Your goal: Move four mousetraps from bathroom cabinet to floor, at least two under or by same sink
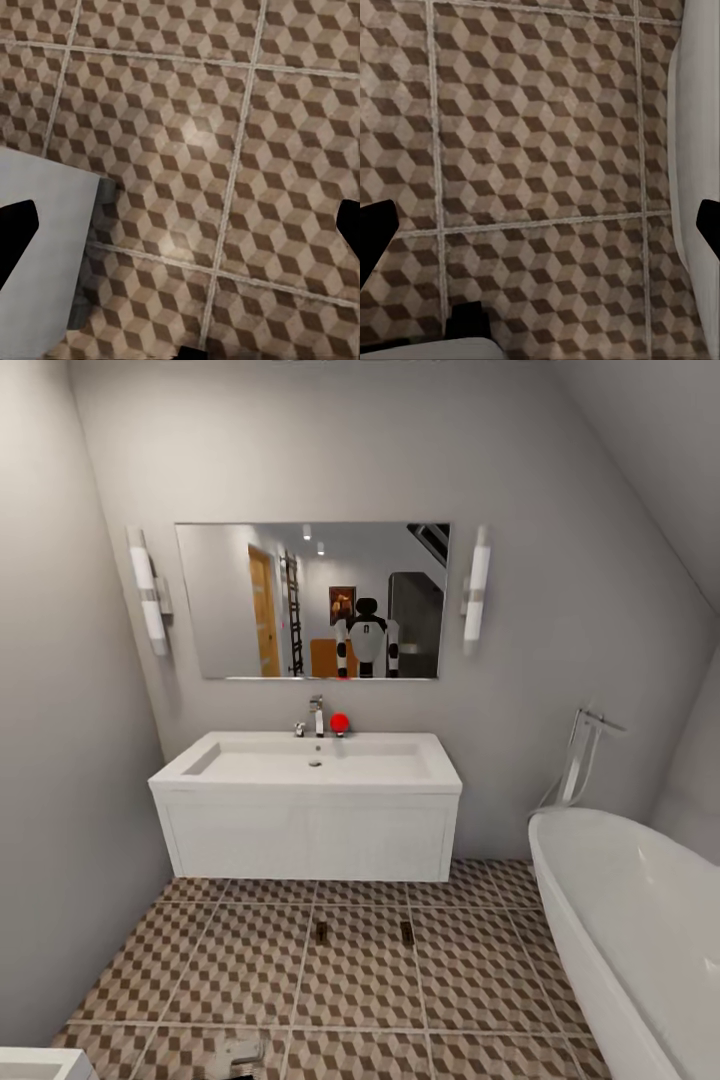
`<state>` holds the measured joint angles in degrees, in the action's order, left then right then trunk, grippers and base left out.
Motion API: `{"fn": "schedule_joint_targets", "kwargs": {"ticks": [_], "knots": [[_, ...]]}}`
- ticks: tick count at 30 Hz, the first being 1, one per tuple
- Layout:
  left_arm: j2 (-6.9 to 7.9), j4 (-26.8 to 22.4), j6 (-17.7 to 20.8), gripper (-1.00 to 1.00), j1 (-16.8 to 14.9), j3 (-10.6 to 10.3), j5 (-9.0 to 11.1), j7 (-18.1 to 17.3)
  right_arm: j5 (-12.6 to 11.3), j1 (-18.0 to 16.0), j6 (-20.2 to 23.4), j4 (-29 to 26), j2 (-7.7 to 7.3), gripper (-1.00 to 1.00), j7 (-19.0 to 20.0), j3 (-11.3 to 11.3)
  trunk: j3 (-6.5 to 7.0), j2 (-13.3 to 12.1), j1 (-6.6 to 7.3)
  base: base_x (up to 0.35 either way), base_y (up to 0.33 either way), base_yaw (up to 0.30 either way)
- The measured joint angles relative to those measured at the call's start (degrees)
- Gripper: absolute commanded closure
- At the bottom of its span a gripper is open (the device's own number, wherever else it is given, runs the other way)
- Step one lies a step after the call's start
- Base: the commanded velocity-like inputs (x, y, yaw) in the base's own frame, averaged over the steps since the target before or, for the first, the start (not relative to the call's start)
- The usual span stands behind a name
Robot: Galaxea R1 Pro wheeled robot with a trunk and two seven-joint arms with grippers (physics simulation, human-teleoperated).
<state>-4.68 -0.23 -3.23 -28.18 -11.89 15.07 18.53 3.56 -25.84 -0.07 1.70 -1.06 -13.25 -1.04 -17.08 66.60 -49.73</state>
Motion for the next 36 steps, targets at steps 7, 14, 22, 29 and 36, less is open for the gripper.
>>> {"fn": "schedule_joint_targets", "kwargs": {"ticks": [7,14,22,29,36], "knots": [[0.03,0.0,0.05,-1.0,2.98,0.0,0.0,-0.04,0.0,2.15,-0.02,0.0,-0.14,-1.0,0.19,0.0,1.26,-2.81,1.54,0.0,0.0,0.0],[0.04,0.0,0.18,-1.0,4.01,-0.03,-0.06,-0.04,0.01,3.5,-0.02,0.0,-0.12,-1.0,0.27,0.01,2.52,-5.62,3.08,0.0,0.0,0.0],[0.04,0.0,0.31,-1.0,4.21,-0.02,-0.04,-0.05,-0.02,4.59,-0.01,0.0,-0.02,-1.0,0.39,0.01,3.96,-8.83,4.84,0.0,0.0,0.0],[0.02,0.0,0.28,-1.0,4.28,-0.02,-0.08,-0.18,-0.01,5.94,-0.01,0.0,0.07,-1.0,0.41,0.01,5.22,-11.64,6.37,0.0,0.0,0.0],[0.05,0.0,0.34,-1.0,4.45,-0.02,-0.03,-0.2,-0.03,7.23,0.19,0.01,0.18,-1.0,0.41,0.01,6.48,-14.45,7.91,0.0,0.0,0.0]]}}
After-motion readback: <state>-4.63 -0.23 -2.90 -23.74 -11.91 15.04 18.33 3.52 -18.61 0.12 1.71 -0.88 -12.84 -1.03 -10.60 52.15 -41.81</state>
